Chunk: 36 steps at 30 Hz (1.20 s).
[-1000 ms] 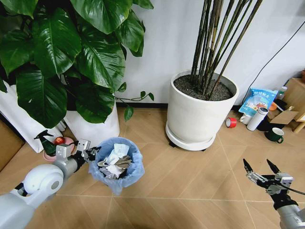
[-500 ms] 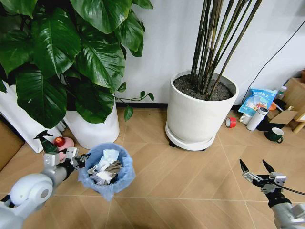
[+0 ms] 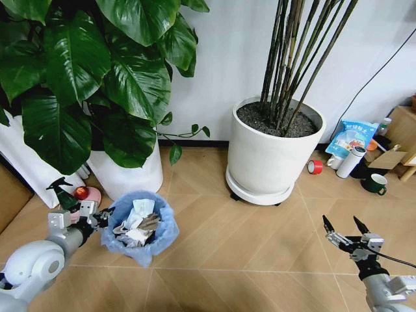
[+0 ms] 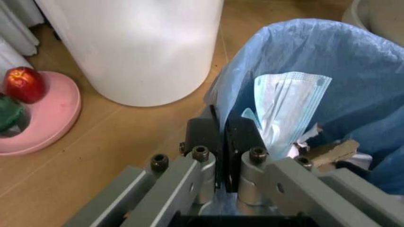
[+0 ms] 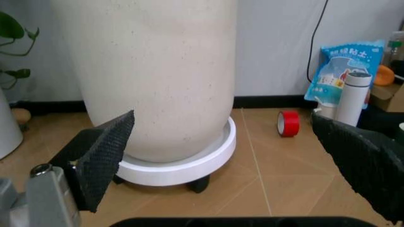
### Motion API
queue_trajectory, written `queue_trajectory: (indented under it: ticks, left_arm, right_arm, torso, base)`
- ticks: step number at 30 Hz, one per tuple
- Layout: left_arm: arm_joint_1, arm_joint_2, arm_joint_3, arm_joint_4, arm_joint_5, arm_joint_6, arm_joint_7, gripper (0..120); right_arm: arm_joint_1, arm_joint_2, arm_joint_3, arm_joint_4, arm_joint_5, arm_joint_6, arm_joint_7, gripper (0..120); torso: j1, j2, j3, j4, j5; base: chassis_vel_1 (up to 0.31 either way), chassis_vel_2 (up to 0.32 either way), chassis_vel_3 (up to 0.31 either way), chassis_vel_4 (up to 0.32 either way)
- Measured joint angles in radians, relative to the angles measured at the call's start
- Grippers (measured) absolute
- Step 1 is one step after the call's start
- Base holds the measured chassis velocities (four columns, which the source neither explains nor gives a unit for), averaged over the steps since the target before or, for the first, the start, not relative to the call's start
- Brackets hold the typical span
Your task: Pick up the trash bin and place the garbage on the floor into it.
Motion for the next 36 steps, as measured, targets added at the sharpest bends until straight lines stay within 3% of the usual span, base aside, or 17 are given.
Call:
queue_trajectory:
  ticks: [36]
  left_arm:
    - [0.014,0.022,-0.009,-0.032,-0.006,0.003,0.0,0]
  right_arm:
    - [-0.02,-0.003,0.028,0.001,0.0,0.019,-0.017,100]
  torso:
    - [0.0,0.0,0.0,0.0001,0.0]
  base:
    - [0.0,0.0,0.0,0.0]
